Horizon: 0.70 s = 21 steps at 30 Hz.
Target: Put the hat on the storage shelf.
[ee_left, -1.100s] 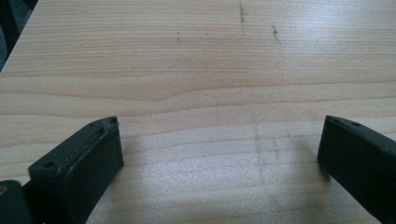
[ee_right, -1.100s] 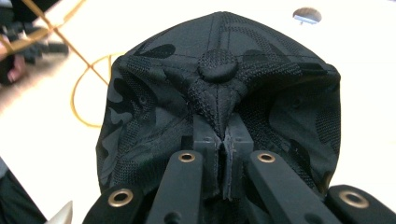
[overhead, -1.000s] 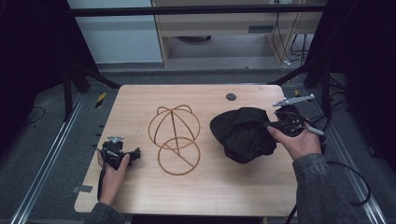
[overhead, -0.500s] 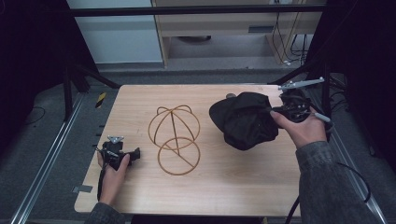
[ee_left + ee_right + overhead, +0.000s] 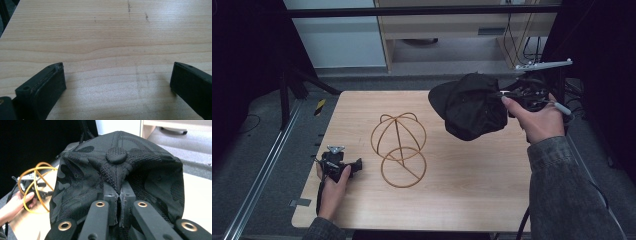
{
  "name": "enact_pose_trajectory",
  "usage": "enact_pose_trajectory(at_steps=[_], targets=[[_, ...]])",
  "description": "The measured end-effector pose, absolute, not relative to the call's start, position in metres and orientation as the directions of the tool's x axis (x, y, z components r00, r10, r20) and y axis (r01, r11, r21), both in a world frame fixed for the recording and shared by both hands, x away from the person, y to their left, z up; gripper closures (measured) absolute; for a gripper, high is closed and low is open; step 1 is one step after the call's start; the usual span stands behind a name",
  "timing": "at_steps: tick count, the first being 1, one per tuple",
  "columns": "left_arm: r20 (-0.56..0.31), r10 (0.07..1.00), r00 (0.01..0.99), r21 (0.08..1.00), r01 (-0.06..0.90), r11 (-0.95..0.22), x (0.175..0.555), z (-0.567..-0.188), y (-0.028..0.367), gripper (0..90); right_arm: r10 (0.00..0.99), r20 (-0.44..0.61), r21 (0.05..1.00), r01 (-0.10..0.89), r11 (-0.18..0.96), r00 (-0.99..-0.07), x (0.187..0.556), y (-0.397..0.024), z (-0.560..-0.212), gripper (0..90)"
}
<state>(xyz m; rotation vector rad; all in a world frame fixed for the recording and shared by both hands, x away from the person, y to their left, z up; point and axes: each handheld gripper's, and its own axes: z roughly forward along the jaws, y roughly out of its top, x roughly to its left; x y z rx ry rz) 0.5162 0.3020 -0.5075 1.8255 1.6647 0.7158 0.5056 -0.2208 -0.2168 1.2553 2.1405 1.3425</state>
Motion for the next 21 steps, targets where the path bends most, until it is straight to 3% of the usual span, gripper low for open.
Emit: enact_pose_trajectory(at_steps=[21], targets=[[0.016, 0.996, 0.084, 0.714, 0.696, -0.07, 0.516, -0.507, 0.302, 0.0, 0.776, 0.156, 0.881, 0.441, 0.17, -0.611, 0.49, -0.182, -0.193, 86.8]])
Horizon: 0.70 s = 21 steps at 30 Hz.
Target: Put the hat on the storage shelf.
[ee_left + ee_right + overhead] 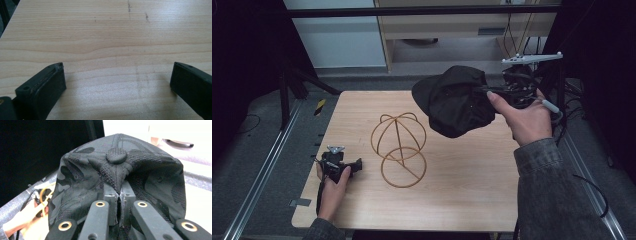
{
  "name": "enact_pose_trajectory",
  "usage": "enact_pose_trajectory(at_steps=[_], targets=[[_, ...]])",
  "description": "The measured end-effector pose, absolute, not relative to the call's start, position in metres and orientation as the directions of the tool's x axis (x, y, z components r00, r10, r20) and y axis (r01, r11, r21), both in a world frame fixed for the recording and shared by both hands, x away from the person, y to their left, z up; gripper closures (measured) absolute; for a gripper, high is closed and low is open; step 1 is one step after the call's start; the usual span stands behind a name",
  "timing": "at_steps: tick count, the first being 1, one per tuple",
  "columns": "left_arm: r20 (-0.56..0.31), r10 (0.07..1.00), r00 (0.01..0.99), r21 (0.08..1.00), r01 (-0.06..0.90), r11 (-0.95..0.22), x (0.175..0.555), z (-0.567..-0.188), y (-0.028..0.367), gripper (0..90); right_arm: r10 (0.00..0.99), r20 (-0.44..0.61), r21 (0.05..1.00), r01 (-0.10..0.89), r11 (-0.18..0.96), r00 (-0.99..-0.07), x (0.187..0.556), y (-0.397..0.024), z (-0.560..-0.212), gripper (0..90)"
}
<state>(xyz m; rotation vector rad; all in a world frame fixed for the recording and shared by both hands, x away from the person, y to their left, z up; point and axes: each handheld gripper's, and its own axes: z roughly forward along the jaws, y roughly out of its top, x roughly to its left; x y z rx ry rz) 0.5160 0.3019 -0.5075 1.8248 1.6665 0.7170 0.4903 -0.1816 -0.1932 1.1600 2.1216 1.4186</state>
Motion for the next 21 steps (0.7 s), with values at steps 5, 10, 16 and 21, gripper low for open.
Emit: enact_pose_trajectory(at_steps=[5, 10, 16, 21], targets=[[0.016, 0.996, 0.083, 0.714, 0.697, -0.069, 0.516, -0.507, 0.302, 0.0, 0.755, 0.142, 0.89, 0.416, 0.185, -0.64, 0.486, -0.166, -0.189, 86.8], [0.014, 0.997, 0.079, 0.715, 0.696, -0.066, 0.517, -0.508, 0.302, 0.0, 0.739, 0.097, 0.897, 0.38, 0.225, -0.667, 0.481, -0.141, -0.192, 86.8], [0.015, 0.997, 0.08, 0.715, 0.696, -0.066, 0.517, -0.508, 0.302, 0.0, 0.711, 0.109, 0.894, 0.381, 0.235, -0.695, 0.484, -0.118, -0.195, 86.8], [0.012, 0.997, 0.076, 0.717, 0.694, -0.062, 0.517, -0.508, 0.301, 0.0, 0.697, 0.119, 0.894, 0.382, 0.235, -0.707, 0.486, -0.107, -0.196, 86.8]])
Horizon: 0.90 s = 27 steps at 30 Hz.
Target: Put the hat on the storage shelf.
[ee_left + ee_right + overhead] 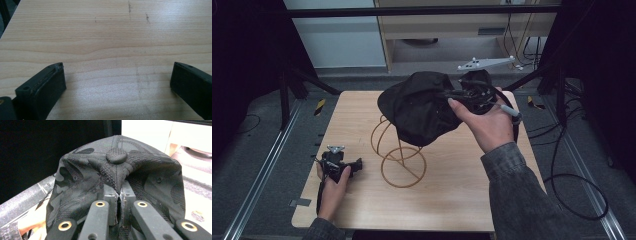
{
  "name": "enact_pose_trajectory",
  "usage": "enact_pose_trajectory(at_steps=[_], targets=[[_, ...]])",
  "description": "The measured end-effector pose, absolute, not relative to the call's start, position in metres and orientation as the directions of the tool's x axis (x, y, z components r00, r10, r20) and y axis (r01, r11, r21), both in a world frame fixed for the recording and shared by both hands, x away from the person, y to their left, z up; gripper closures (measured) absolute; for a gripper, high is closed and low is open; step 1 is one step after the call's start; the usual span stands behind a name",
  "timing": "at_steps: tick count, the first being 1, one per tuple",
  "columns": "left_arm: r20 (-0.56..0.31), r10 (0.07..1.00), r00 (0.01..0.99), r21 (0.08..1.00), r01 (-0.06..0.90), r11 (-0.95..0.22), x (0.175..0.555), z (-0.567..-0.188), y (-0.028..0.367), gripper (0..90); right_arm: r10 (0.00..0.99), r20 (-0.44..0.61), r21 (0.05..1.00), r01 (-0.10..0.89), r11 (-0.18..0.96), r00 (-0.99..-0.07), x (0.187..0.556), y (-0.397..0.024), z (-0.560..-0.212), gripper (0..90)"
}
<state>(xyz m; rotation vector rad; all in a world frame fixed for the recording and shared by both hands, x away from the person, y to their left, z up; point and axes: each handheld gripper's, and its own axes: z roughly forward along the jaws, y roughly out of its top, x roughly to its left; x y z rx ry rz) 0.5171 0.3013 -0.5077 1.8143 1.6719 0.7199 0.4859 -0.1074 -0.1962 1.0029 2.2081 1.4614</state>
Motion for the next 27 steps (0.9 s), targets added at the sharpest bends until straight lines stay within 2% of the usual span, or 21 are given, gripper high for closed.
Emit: enact_pose_trajectory(at_steps=[12, 27], targets=[[0.012, 0.997, 0.075, 0.716, 0.696, -0.061, 0.517, -0.508, 0.301, 0.0, 0.658, 0.137, 0.893, 0.38, 0.242, -0.74, 0.489, -0.078, -0.204, 86.7], [0.012, 0.997, 0.072, 0.715, 0.696, -0.059, 0.518, -0.508, 0.301, 0.0, 0.628, 0.156, 0.879, 0.398, 0.264, -0.762, 0.49, -0.064, -0.215, 86.6]])
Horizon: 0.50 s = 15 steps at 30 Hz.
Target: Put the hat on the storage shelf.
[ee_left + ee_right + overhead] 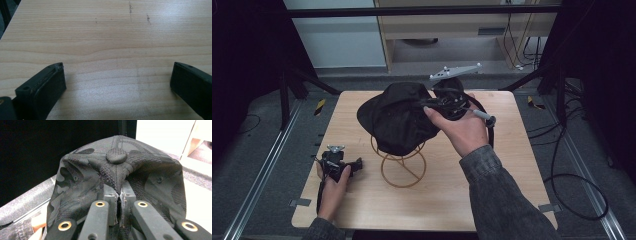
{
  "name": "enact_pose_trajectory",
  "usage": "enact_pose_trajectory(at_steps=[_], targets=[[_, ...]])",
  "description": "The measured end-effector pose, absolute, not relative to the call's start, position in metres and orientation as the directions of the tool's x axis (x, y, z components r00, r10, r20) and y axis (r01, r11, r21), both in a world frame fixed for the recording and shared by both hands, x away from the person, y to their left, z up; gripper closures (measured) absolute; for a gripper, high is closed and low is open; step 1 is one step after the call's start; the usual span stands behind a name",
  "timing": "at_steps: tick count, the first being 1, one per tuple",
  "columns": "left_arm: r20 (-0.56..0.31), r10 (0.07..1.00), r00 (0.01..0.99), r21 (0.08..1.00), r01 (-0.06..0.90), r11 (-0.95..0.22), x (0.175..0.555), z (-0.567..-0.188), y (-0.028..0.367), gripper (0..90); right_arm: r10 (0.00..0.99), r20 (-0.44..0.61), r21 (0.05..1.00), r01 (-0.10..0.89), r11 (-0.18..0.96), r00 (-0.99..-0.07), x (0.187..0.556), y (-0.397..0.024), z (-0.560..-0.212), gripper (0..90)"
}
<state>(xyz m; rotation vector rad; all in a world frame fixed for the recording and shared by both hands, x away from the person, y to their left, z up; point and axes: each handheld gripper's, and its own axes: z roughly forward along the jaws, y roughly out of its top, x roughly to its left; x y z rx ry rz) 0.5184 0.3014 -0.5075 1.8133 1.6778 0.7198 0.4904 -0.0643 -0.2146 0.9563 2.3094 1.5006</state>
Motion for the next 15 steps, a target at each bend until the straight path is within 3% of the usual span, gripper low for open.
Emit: enact_pose_trajectory(at_steps=[15], targets=[[0.012, 0.997, 0.072, 0.716, 0.695, -0.059, 0.5184, -0.5076, 0.3014, 0.0, 0.626, 0.164, 0.871, 0.409, 0.271, -0.763, 0.4929, -0.066, -0.22, 86.5]])
